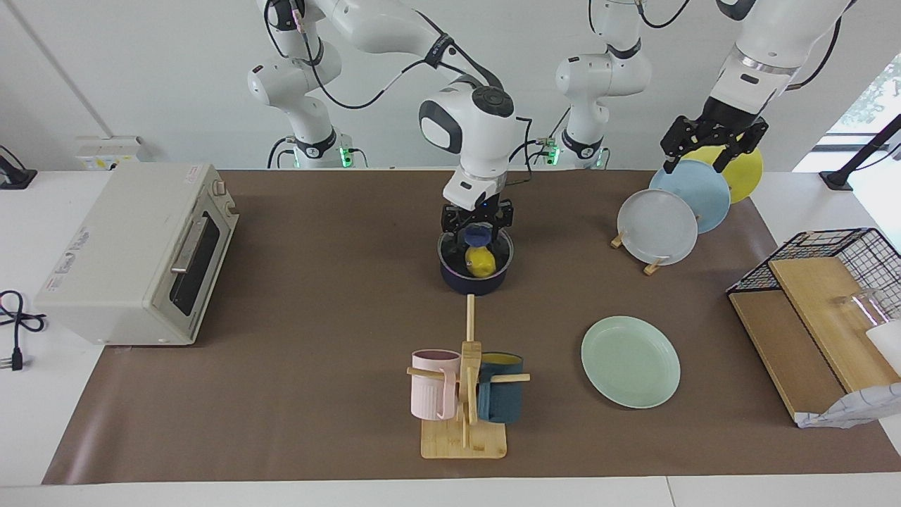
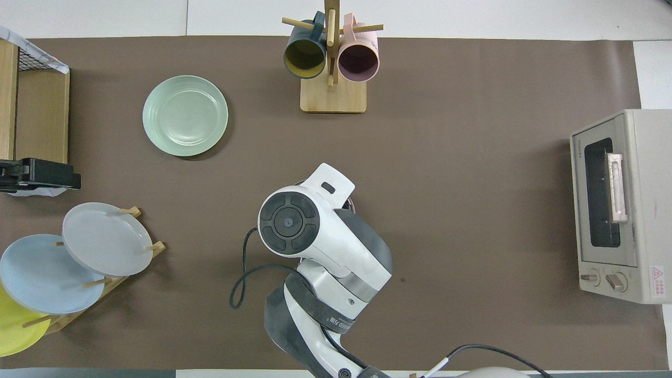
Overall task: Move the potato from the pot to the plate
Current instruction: 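Grasp the glass lid knob with the right gripper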
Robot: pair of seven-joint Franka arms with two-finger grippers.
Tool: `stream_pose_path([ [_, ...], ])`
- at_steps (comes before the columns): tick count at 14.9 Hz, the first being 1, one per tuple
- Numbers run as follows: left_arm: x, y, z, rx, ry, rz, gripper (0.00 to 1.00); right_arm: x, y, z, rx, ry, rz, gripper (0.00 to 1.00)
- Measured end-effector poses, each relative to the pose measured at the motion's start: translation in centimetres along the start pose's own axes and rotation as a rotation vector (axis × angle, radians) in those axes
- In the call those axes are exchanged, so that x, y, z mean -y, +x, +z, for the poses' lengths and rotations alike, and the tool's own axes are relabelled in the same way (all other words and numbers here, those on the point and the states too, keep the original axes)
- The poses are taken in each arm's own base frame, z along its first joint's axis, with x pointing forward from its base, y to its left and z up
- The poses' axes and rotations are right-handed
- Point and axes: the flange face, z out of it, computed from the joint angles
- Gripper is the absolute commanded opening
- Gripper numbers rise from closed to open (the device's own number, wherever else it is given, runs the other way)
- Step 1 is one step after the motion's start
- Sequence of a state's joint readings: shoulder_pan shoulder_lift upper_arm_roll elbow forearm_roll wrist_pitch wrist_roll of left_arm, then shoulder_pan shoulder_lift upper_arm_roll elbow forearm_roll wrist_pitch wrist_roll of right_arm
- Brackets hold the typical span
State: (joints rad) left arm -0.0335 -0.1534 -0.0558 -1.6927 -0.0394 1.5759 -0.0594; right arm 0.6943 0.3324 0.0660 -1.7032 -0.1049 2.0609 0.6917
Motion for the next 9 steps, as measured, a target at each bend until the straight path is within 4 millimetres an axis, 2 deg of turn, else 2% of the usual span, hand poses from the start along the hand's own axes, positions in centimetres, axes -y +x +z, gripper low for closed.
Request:
stream_pose_path([
  [3, 0.1, -0.1, 0.0, -0.001, 0.000, -0.003, 1.00, 0.2, -0.1, -0.1, -0.003, 0.005, 0.001, 0.54],
  [7, 0.3, 0.1, -0.2, -0.016, -0.001, -0.009, 1.00, 0.2, 0.0, -0.4, -0.001, 0.003, 0.004, 0.53],
  [9, 0.3, 0.2, -0.2, -0.025, -0.002, -0.010, 1.00, -0.1, 0.5, -2.1, 0.008, -0.010, 0.012, 0.53],
])
